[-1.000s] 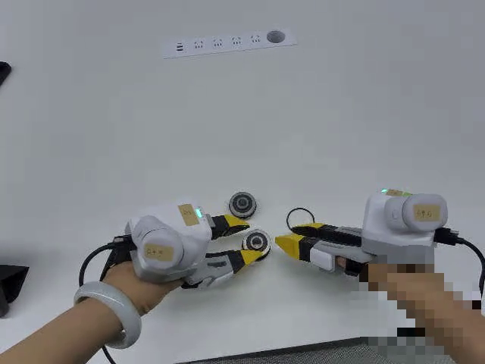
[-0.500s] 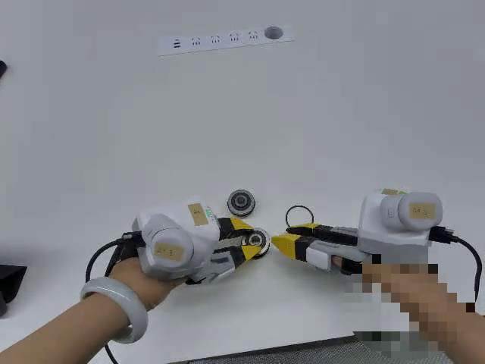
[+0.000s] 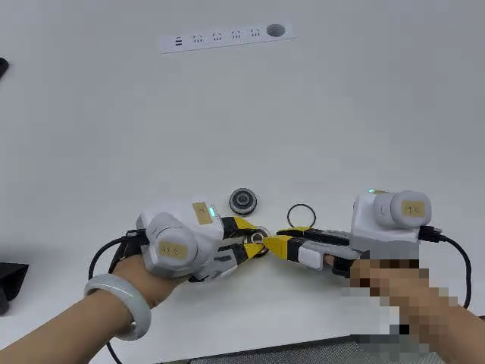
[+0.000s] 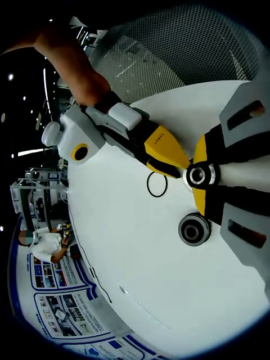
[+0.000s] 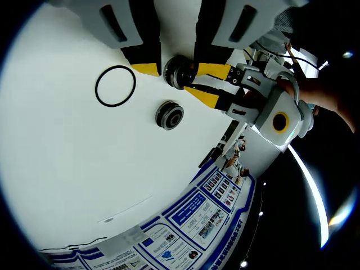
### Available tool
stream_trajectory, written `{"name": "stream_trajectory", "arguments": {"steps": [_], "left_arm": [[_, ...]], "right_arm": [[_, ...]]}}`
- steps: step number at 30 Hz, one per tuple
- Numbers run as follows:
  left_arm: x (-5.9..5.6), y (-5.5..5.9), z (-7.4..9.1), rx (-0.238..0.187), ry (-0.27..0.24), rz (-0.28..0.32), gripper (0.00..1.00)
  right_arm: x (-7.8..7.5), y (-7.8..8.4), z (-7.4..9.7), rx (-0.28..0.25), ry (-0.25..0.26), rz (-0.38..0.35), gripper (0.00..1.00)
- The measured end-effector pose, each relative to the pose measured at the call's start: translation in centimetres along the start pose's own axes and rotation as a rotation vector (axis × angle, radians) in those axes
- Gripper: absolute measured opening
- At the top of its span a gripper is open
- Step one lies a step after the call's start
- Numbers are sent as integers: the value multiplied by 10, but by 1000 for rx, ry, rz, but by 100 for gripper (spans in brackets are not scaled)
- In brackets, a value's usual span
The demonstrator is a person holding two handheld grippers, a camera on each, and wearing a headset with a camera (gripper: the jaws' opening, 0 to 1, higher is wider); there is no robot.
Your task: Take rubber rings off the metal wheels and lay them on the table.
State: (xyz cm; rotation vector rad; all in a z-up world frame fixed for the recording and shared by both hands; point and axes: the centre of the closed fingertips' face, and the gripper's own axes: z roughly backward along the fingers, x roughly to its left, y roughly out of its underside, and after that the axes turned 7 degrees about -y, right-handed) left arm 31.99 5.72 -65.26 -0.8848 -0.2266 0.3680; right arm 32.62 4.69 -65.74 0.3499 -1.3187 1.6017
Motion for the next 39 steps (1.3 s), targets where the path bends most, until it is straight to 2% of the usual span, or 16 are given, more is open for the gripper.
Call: {"name": "stream_trajectory", "arguments": {"steps": [6,10,14,20,31,36,39], "left_arm": [[1,0,-1,-5,-4,6,14],[2,1,-1,-6,-5,8,14],[3,1,-2,-7,-7,9,14],[3,1,-2,-8,-9,10,14],[3,1,-2,-7,-9,10,14],[3,2,-2,-6,-9,9,14],[2,2,-2,-7,-9,10,14]], "right_arm": [[1,-3,-4,-24,-31,-81,24],[0,-3,-6,-25,-37,-101,24],[2,1,-8,-3,-50,-108,24],[4,2,-7,3,-59,-117,24],[7,2,-1,-4,-67,-139,22],[5,1,3,-11,-63,-135,14],[4,2,3,-8,-61,-133,12]]}}
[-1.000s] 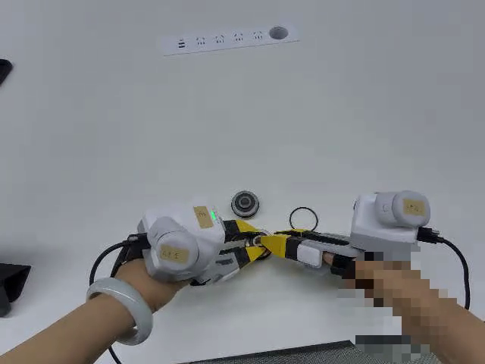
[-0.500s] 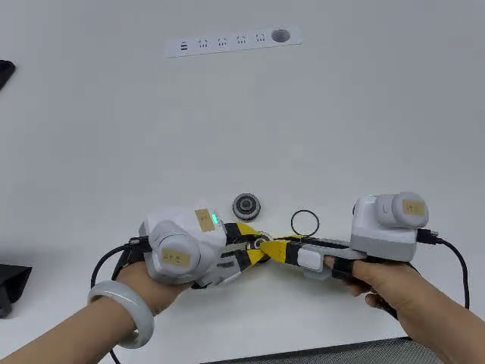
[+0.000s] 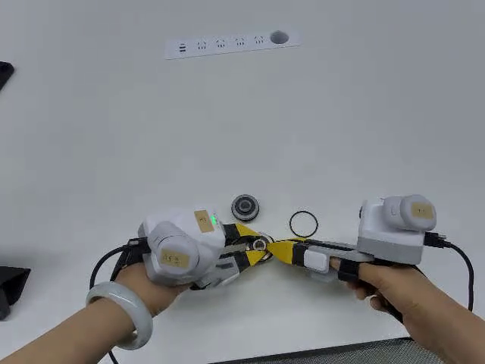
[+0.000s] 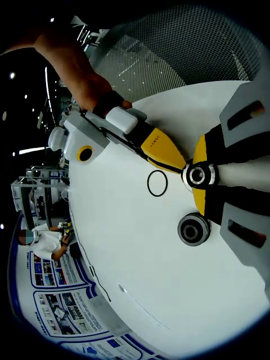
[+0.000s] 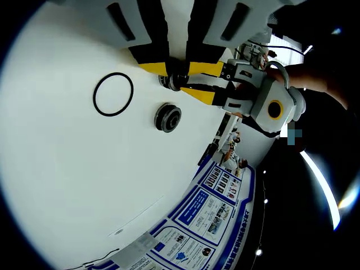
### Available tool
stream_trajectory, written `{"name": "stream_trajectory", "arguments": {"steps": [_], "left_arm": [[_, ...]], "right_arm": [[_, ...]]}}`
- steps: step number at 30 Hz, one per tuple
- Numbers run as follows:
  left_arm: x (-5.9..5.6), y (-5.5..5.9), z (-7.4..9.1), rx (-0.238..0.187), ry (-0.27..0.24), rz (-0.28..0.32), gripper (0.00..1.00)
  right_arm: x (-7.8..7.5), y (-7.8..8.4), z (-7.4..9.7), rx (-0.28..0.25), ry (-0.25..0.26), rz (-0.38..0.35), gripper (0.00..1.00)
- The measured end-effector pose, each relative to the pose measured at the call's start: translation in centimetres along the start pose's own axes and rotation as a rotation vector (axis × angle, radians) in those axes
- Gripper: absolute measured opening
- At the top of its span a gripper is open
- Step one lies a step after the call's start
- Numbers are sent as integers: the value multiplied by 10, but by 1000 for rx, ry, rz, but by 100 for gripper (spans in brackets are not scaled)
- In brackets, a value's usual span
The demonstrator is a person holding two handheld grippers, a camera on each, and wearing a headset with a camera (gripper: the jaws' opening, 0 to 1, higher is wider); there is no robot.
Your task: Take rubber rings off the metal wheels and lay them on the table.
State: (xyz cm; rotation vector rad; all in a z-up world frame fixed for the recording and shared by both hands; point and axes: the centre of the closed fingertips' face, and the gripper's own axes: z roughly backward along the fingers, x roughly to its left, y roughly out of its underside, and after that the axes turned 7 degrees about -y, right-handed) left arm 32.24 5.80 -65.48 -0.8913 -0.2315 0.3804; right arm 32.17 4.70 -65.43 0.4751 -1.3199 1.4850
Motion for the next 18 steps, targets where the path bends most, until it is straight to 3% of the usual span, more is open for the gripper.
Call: {"name": "stream_trajectory", "arguments": {"steps": [18], "left_arm": [[-1,-1,1,1,1,3,13]], "right_arm": [[-6,0,0,4,35,33,2]]}}
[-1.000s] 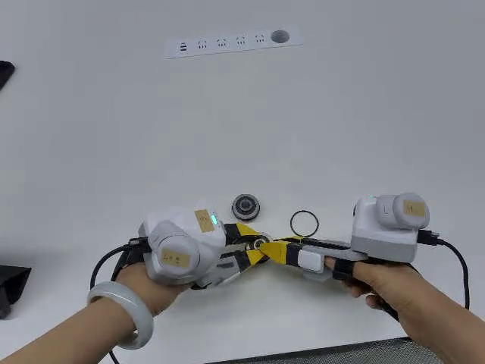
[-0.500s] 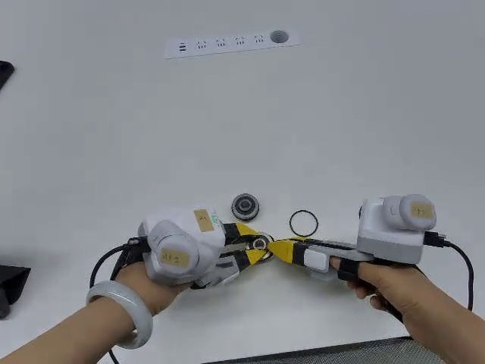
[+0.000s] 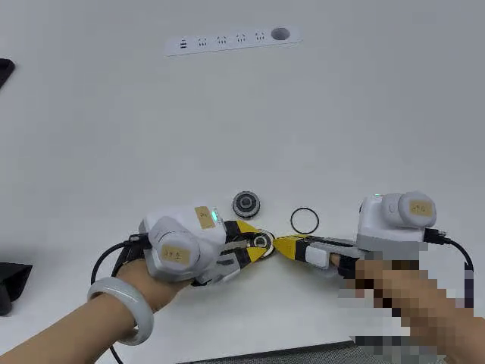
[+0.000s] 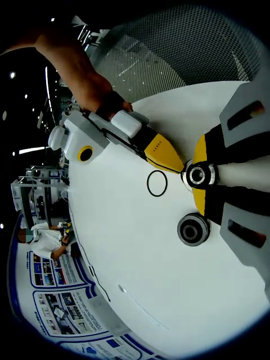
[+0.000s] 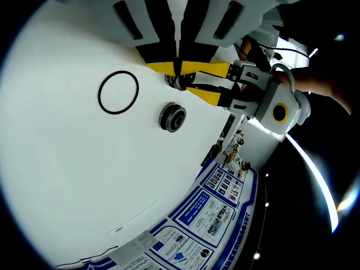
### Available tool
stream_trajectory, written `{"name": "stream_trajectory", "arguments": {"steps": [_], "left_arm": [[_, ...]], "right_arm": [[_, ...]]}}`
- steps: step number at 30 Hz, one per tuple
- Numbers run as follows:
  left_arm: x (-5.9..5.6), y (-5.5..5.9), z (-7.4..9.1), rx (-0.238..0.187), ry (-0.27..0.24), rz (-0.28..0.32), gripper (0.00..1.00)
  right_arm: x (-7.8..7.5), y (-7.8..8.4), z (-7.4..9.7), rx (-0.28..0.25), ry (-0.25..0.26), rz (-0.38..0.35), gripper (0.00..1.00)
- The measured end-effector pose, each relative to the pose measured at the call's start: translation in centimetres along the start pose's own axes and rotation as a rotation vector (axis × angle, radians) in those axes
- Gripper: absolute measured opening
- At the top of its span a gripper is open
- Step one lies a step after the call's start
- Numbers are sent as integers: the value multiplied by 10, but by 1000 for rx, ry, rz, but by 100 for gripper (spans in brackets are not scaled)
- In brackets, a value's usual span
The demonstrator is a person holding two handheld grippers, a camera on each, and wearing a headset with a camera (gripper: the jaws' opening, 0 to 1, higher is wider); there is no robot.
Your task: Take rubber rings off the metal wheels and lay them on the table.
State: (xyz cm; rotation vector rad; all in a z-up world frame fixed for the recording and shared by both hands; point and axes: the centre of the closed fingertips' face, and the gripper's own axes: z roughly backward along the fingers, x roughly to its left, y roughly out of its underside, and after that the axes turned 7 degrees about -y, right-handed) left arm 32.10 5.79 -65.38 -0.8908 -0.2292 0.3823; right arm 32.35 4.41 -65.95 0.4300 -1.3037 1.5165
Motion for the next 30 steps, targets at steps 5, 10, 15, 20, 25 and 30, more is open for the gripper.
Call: {"name": "stream_trajectory", "arguments": {"steps": [5,10,15,20,25,30], "left_arm": [[0,0,0,-1,2,-1,13],[0,1,0,-1,3,-1,13],[0,1,0,0,3,-2,13],[0,0,0,1,2,-2,13],[0,0,0,1,1,-2,13],[-1,0,0,0,2,-3,13]], "right_arm": [[1,-1,0,0,1,13,2],[4,-1,-1,-2,-1,17,2],[5,-1,-1,-5,-5,16,2],[7,-1,-1,-6,-8,14,2],[8,-1,-1,-3,-11,15,2],[8,-2,-1,-3,-15,14,2]]}}
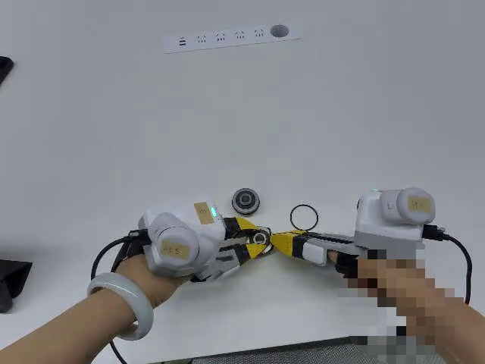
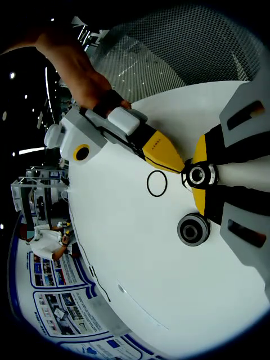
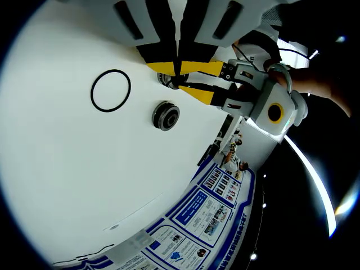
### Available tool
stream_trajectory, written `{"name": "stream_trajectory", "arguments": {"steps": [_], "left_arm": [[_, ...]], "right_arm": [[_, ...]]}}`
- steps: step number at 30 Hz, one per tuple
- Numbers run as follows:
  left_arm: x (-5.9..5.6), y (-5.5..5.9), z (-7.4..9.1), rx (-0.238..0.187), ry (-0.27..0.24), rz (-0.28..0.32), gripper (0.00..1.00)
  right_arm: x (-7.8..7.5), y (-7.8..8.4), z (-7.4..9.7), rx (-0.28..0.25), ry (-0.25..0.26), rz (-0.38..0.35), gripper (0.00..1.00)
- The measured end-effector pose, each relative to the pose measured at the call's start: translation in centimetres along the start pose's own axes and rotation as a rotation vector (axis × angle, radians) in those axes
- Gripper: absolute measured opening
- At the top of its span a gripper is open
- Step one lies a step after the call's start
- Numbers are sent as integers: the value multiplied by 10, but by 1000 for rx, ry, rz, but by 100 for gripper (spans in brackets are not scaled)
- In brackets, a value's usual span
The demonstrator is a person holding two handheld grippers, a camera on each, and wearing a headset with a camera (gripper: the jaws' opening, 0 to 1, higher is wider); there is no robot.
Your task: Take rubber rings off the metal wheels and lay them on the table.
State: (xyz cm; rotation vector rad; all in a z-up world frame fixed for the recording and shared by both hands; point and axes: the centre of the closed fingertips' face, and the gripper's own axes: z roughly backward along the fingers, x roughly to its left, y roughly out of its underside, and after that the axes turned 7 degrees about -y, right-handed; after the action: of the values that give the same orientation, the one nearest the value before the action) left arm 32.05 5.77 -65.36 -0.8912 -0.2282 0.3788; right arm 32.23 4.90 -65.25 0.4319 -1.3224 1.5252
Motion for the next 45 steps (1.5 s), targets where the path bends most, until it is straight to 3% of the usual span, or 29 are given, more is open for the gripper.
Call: {"name": "stream_trajectory", "arguments": {"steps": [19,25,45], "left_arm": [[0,0,0,0,0,0,13],[1,1,0,1,0,-1,13],[0,-1,4,-9,-7,12,17]], "right_arm": [[5,0,-1,4,-16,-1,2],[19,-5,-7,-14,-67,-4,2],[8,-5,-4,-27,-21,-20,2]]}}
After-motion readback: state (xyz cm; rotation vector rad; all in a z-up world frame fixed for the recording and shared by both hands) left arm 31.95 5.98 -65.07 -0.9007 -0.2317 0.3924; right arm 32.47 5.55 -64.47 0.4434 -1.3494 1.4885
